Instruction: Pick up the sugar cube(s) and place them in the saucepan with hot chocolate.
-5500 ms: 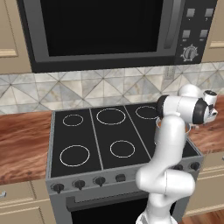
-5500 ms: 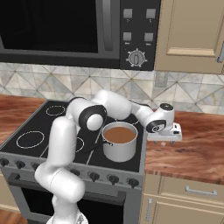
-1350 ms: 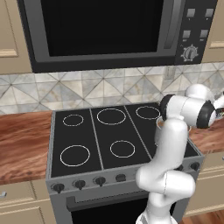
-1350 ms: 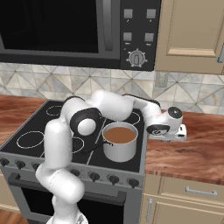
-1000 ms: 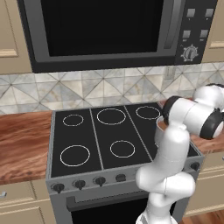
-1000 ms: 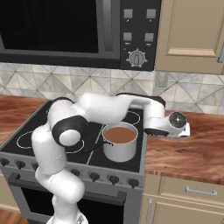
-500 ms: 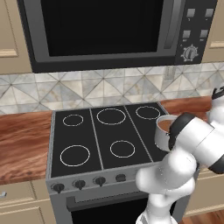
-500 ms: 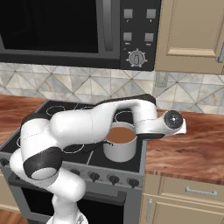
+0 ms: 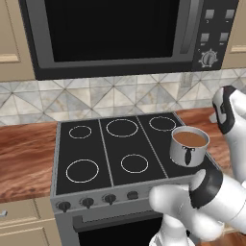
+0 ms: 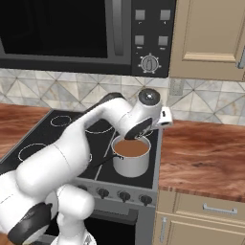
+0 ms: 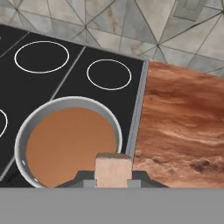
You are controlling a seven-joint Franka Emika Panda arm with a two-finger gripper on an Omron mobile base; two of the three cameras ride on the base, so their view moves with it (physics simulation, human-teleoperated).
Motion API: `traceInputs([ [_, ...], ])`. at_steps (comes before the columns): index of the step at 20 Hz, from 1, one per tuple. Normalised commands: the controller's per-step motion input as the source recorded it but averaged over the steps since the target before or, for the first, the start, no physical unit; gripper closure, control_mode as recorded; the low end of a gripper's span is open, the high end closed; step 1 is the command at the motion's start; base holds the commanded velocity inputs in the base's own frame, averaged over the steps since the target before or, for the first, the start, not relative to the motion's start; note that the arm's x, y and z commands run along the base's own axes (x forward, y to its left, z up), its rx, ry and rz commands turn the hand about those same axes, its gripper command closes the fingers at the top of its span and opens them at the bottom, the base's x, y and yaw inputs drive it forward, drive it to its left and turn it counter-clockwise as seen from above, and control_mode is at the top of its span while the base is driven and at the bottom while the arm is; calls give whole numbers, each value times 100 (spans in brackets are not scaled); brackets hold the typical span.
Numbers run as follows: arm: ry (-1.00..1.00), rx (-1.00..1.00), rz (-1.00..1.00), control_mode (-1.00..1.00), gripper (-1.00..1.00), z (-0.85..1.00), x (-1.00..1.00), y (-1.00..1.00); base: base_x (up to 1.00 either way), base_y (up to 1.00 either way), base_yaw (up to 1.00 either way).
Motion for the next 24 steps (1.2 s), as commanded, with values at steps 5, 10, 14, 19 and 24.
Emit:
traceInputs([
  [5, 2, 0, 5, -100, 100, 6, -29, 52, 0, 0, 0],
  [10, 10, 0, 2, -100, 100, -25, -13, 28, 0, 0, 0],
  [14, 13, -2, 0, -100, 100, -25, 0, 21, 0, 0, 0],
  [19, 5, 0, 0, -100, 100, -18, 9, 8, 0, 0, 0],
  [24, 0, 0, 0, -100, 100, -14, 8, 0, 0, 0, 0],
])
